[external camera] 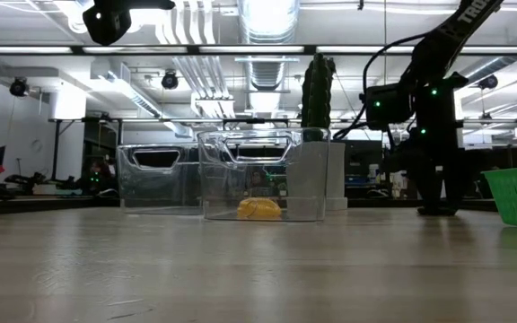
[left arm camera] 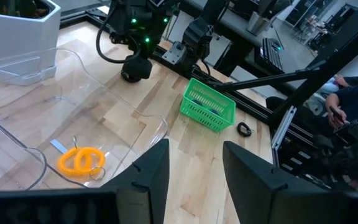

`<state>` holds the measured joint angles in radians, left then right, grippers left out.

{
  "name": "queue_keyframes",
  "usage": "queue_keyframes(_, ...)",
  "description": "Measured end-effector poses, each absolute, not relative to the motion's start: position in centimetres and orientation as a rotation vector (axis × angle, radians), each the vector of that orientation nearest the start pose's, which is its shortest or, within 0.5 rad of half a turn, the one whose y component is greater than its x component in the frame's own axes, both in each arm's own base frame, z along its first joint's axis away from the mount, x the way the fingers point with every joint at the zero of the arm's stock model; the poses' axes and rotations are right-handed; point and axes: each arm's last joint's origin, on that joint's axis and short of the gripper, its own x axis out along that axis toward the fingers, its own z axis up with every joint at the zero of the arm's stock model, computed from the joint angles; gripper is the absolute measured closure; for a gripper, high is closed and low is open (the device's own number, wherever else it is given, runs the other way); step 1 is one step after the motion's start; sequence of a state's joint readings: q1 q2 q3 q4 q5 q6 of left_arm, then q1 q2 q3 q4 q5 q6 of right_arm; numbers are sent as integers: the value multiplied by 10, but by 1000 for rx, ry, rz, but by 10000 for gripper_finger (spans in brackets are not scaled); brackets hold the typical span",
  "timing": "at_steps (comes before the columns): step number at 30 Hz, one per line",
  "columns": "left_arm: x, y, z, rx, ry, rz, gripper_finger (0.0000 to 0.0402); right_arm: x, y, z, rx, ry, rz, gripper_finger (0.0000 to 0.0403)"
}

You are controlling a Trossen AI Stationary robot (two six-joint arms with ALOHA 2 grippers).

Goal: Sort spring keychains
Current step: Put the top black spring keychain into the left transparent bin

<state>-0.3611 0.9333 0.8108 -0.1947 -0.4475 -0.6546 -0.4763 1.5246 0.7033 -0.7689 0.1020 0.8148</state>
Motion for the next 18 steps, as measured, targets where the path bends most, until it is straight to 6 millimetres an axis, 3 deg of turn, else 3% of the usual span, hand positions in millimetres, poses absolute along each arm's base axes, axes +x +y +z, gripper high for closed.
queue_keyframes(7,194,-60,316,-524,252,177,259,192,-102,133,936,1307,-1096,236)
queue_keyframes(18,194,-60,316,-509,253,175,259,193,-102,135,939,1284,-1074,360)
